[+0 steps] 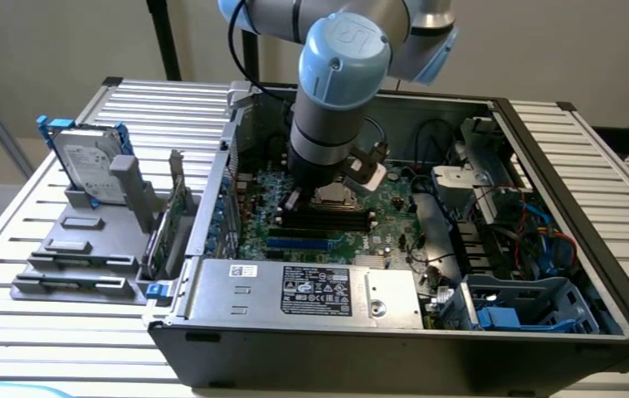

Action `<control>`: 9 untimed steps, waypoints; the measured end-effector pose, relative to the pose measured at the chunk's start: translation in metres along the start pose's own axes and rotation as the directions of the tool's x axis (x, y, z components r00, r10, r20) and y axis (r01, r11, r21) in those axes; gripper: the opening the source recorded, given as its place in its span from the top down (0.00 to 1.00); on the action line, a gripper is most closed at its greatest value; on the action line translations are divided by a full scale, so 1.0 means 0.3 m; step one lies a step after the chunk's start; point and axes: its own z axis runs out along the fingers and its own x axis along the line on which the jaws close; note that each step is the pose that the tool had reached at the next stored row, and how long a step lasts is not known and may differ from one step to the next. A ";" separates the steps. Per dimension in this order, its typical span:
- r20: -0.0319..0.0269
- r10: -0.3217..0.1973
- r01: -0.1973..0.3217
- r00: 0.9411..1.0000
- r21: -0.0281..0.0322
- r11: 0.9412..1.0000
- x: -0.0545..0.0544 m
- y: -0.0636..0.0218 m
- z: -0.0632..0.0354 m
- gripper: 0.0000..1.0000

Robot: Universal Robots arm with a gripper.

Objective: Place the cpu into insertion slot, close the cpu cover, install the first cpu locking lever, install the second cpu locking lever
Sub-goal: 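Install the second cpu locking lever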

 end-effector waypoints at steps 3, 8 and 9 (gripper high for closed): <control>0.000 0.004 -0.004 1.000 -0.001 1.000 0.002 -0.003 0.001 0.89; -0.001 0.010 -0.010 1.000 -0.002 1.000 0.009 -0.011 0.005 0.89; -0.001 0.012 -0.012 1.000 -0.003 1.000 0.010 -0.013 0.005 0.89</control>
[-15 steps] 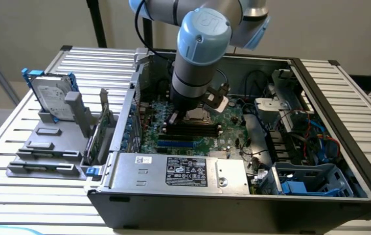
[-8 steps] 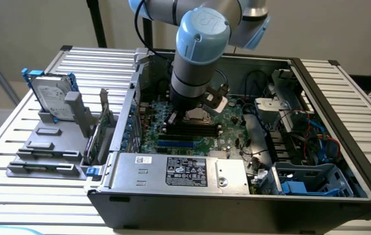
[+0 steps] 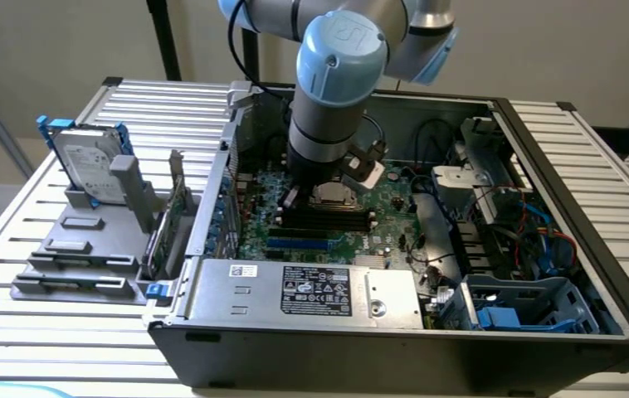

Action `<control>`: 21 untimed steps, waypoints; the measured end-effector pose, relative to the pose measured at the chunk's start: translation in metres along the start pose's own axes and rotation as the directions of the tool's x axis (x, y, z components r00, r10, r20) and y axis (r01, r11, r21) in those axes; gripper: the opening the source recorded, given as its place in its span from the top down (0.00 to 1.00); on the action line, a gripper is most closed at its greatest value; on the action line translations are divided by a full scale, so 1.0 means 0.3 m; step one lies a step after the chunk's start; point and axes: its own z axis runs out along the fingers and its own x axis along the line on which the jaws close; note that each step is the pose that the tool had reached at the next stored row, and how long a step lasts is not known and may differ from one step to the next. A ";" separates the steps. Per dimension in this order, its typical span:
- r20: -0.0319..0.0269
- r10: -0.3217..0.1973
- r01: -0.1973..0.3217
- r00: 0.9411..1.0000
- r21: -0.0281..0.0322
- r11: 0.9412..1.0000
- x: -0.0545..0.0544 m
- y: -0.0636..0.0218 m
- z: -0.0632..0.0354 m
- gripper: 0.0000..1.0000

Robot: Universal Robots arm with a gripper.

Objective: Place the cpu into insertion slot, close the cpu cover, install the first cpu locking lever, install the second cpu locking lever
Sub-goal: 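Install the second cpu locking lever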

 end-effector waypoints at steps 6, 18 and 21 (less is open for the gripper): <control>0.004 0.014 -0.014 1.000 -0.008 1.000 -0.002 -0.005 0.001 0.89; 0.020 0.031 -0.031 0.999 -0.022 0.999 0.004 -0.016 -0.031 0.89; 0.020 0.032 -0.031 0.999 -0.022 0.999 0.014 -0.025 -0.071 0.89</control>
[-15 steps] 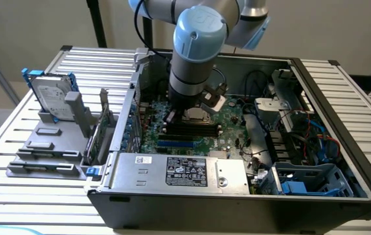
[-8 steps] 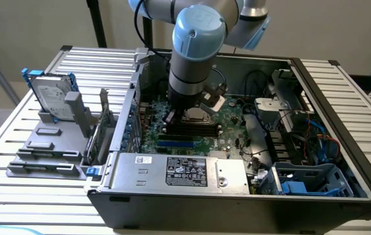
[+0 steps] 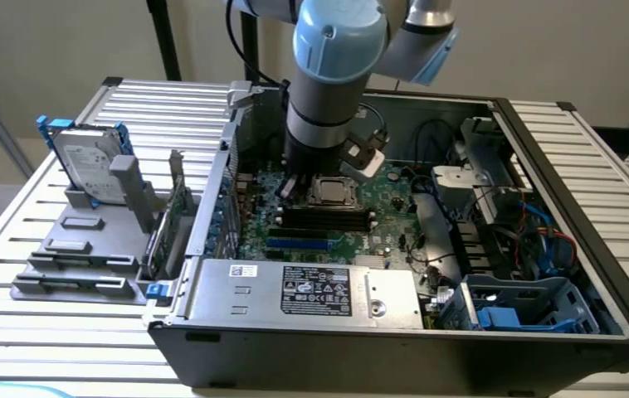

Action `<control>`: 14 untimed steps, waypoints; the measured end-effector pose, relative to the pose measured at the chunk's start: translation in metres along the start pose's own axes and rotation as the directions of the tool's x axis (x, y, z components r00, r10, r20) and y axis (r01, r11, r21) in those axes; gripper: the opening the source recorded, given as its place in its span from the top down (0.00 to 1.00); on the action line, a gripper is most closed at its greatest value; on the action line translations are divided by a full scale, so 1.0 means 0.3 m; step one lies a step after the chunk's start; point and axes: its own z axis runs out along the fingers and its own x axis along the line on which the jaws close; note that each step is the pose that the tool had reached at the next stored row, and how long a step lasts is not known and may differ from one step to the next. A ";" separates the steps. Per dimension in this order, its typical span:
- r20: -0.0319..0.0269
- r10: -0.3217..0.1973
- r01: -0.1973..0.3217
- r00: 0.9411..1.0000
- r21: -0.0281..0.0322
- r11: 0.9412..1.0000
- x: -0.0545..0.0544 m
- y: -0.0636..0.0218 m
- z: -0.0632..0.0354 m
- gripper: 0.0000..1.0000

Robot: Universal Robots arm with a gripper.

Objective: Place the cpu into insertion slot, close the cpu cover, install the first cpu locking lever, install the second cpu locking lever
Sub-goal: 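Install the second cpu locking lever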

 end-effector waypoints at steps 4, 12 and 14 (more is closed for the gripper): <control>0.000 0.000 0.000 1.000 0.000 1.000 0.012 -0.012 -0.058 0.89; 0.001 0.000 0.000 1.000 0.001 1.000 0.033 -0.033 -0.157 0.89; 0.000 0.000 0.000 1.000 0.001 1.000 0.033 -0.033 -0.157 0.89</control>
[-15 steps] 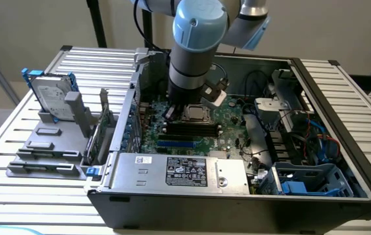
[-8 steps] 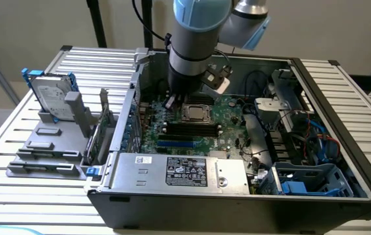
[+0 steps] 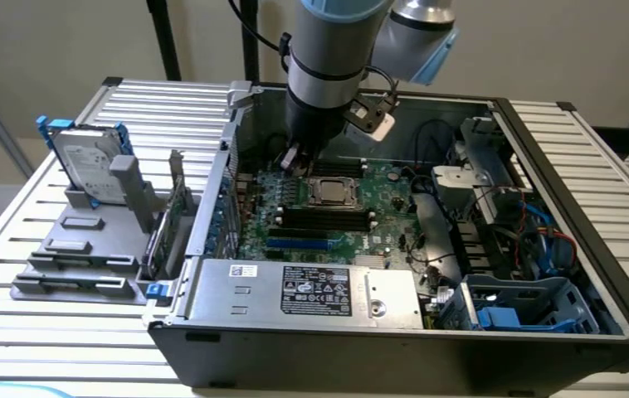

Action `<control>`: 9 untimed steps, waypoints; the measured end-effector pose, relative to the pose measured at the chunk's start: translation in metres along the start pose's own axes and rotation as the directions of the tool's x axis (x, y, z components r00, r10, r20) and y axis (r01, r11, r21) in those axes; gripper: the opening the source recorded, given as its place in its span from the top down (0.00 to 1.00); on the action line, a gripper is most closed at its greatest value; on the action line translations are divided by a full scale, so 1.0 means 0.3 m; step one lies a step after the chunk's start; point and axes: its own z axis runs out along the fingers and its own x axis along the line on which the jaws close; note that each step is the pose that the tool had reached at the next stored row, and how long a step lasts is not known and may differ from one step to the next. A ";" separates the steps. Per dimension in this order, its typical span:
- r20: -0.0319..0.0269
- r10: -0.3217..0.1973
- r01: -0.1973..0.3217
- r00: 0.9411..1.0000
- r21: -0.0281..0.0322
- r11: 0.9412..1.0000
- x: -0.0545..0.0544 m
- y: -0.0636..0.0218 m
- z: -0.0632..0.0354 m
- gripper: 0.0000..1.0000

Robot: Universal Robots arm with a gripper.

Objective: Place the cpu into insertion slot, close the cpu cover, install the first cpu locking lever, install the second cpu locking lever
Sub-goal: 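Install the second cpu locking lever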

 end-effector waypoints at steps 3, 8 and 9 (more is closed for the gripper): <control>-0.002 0.000 0.000 1.000 0.002 1.000 0.000 0.000 0.000 0.89; -0.005 0.000 0.000 1.000 0.004 1.000 0.000 0.000 0.000 0.89; -0.006 0.000 0.000 1.000 0.004 1.000 0.000 0.000 0.000 0.89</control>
